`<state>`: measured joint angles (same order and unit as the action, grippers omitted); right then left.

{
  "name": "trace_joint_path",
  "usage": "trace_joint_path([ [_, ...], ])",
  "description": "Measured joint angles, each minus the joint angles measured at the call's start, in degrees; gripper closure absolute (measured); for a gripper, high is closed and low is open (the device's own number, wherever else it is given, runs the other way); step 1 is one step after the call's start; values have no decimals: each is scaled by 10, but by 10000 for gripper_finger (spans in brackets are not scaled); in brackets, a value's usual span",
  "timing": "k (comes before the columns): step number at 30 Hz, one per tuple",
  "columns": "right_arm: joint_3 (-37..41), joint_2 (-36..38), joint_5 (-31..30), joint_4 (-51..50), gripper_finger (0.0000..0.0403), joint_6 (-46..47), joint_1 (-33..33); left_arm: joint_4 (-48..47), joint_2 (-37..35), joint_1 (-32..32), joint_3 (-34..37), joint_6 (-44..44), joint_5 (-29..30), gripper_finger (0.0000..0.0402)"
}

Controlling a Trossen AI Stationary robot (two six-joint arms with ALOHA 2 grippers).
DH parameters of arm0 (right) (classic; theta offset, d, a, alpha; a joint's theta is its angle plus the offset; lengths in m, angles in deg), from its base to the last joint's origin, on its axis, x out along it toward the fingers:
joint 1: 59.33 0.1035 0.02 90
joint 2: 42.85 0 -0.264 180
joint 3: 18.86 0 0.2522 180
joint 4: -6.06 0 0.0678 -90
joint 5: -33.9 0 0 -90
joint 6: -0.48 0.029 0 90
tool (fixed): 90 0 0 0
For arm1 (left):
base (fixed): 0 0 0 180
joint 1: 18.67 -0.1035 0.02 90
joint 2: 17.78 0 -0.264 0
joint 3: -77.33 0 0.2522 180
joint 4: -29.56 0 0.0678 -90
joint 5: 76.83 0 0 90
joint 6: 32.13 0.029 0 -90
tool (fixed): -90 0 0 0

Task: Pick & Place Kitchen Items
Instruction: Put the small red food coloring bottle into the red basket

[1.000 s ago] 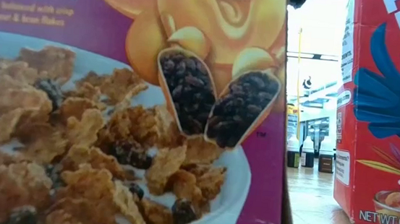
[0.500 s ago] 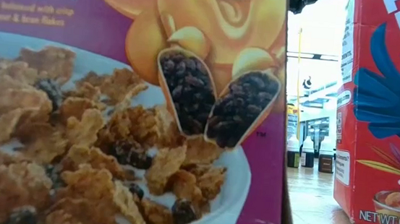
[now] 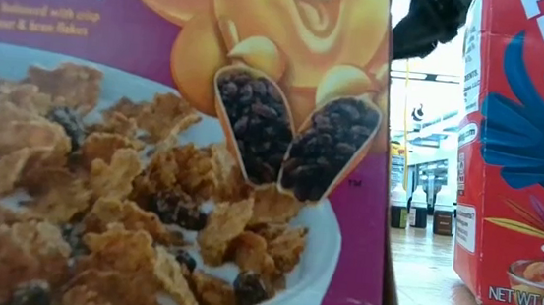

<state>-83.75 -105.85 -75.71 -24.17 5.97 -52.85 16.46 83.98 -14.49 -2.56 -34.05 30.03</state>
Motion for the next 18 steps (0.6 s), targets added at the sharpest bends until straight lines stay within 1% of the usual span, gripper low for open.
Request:
trace_joint_path([
  [5,26,0,2,-42,232,65,0,5,-7,0,0,-2,-1,202],
  [9,65,0,15,-51,232,112,0,4,-6,1,0,-3,-1,202],
  [15,116,0,18,-42,232,153,4,5,-6,1,0,-3,-2,202],
  [18,137,0,18,-11,232,164,13,5,-6,1,0,-3,-2,202],
])
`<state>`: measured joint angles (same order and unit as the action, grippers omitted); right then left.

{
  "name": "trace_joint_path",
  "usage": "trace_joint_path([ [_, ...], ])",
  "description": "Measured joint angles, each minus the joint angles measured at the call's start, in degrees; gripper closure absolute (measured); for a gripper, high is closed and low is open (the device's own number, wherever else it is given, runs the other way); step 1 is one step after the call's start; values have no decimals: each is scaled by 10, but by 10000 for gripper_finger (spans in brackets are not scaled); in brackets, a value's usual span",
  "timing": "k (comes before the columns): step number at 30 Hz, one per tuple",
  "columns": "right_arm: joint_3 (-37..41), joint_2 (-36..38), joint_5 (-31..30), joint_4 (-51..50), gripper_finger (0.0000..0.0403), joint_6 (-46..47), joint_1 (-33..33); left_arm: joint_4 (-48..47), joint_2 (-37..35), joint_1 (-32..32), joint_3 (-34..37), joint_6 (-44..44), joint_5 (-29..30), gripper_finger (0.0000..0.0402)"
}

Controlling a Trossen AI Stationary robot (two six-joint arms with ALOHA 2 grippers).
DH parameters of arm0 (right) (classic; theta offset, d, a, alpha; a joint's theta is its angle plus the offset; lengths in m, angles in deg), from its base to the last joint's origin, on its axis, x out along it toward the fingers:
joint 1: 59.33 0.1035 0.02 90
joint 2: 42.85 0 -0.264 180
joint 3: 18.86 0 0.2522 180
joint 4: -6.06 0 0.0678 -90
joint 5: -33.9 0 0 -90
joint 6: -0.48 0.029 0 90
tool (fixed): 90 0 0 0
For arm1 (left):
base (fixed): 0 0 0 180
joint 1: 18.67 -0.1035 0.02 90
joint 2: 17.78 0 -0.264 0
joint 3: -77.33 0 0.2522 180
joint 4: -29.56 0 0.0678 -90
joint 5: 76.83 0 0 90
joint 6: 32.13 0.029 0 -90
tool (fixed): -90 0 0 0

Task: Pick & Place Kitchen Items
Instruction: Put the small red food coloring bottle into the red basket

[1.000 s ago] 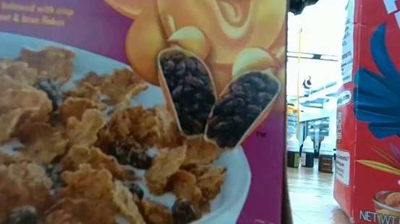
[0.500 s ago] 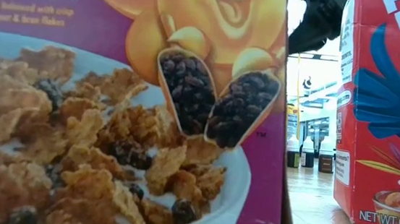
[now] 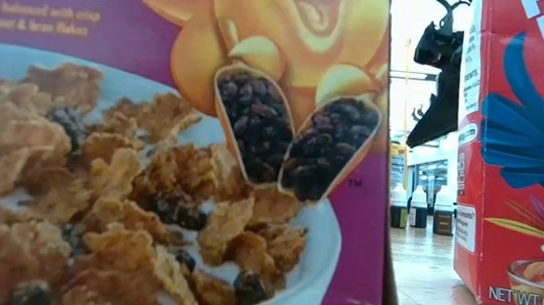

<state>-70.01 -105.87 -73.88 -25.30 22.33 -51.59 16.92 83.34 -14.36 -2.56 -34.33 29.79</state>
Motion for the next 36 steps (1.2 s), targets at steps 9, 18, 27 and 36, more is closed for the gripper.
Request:
trace_joint_path([
  [9,85,0,0,114,232,35,14,0,0,0,0,0,0,202],
  [18,162,0,-2,217,232,45,14,0,0,0,0,0,0,202],
  [27,184,-16,-18,268,232,45,14,0,0,0,0,0,0,202],
  [36,184,-77,-17,306,263,42,14,2,0,0,0,0,0,202],
])
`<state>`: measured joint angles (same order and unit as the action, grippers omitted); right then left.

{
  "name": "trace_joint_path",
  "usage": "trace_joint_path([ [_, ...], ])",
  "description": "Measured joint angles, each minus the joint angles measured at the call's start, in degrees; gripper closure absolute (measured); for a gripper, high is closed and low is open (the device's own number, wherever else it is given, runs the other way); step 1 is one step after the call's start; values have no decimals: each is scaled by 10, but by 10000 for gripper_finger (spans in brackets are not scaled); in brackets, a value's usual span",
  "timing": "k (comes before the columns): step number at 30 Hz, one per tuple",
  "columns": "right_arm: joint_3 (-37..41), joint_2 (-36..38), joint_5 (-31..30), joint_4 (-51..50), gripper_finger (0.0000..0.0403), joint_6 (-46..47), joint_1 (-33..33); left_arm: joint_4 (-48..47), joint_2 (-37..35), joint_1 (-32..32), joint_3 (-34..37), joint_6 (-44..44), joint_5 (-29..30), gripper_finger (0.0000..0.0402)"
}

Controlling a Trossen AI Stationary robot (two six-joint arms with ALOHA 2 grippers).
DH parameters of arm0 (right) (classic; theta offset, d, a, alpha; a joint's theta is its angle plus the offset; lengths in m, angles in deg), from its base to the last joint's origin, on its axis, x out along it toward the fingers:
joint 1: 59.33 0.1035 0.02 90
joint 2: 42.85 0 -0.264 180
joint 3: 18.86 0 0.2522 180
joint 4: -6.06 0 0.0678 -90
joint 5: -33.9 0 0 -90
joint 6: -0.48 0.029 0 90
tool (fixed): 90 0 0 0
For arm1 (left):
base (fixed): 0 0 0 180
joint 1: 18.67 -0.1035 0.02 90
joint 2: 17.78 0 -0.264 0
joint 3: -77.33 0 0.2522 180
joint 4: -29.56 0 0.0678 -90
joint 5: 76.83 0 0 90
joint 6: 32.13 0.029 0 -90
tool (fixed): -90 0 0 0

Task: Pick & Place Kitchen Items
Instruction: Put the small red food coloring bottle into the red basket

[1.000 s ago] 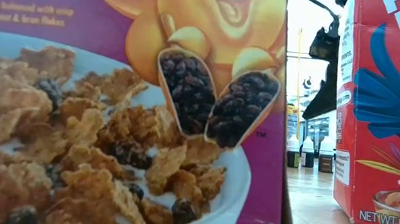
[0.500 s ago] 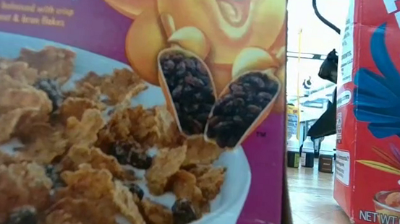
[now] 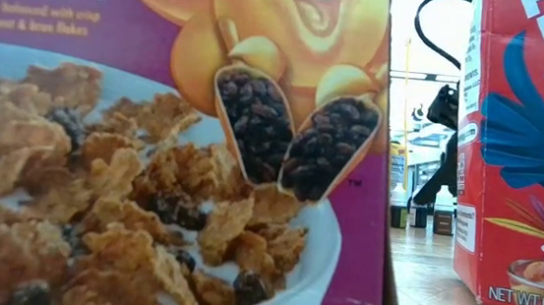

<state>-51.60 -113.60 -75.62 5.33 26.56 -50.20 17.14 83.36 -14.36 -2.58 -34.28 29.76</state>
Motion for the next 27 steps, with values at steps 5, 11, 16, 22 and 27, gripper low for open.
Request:
trace_joint_path([
  [5,0,-19,0,26,322,-3,0,0,0,0,0,0,0,202],
  [11,0,-18,1,30,355,-14,0,0,0,0,0,0,0,202],
  [16,0,1,0,29,355,-23,-1,0,0,0,0,0,0,202],
  [22,-21,44,-1,27,354,-69,-20,0,0,0,0,0,0,202],
  [27,-56,71,0,5,353,-107,-40,1,0,0,0,0,0,202],
])
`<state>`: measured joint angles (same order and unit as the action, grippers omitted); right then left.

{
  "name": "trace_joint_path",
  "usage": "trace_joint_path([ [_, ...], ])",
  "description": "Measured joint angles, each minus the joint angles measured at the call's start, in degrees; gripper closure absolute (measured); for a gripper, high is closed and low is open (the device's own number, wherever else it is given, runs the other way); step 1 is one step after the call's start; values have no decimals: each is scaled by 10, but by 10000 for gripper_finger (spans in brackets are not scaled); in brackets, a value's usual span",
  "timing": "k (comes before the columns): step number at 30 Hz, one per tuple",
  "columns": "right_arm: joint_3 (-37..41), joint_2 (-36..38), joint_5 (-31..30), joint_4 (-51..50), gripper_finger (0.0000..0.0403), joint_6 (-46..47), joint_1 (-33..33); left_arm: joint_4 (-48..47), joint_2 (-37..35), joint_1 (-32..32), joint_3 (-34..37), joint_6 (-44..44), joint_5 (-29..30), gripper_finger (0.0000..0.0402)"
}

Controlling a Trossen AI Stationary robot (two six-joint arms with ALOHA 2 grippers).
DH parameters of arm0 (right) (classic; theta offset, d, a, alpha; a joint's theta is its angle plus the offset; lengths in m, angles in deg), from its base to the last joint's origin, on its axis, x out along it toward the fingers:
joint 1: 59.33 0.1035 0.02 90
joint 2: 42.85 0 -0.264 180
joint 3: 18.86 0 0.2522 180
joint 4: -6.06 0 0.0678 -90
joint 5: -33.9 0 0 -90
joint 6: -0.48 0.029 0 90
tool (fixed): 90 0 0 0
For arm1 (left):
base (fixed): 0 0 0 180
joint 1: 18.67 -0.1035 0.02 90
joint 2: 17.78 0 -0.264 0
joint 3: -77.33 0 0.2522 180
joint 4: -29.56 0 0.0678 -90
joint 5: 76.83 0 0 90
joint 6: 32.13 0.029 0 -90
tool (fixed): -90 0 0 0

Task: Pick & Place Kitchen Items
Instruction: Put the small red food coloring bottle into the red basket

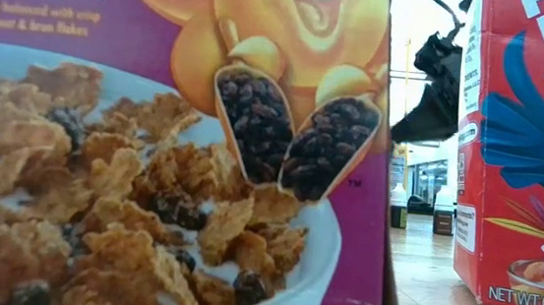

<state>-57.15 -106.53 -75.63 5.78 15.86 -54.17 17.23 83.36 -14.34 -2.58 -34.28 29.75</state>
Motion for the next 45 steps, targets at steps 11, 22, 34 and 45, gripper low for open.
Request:
trace_joint_path([
  [11,-46,-2,1,0,352,-37,-30,2,0,0,0,0,0,202],
  [22,-48,-55,31,61,351,-53,-69,18,0,0,0,0,-2,202],
  [34,-48,-127,64,152,351,-58,-97,18,0,0,0,0,-2,202],
  [45,-48,-148,64,162,343,-57,-107,18,0,0,0,0,-2,202],
])
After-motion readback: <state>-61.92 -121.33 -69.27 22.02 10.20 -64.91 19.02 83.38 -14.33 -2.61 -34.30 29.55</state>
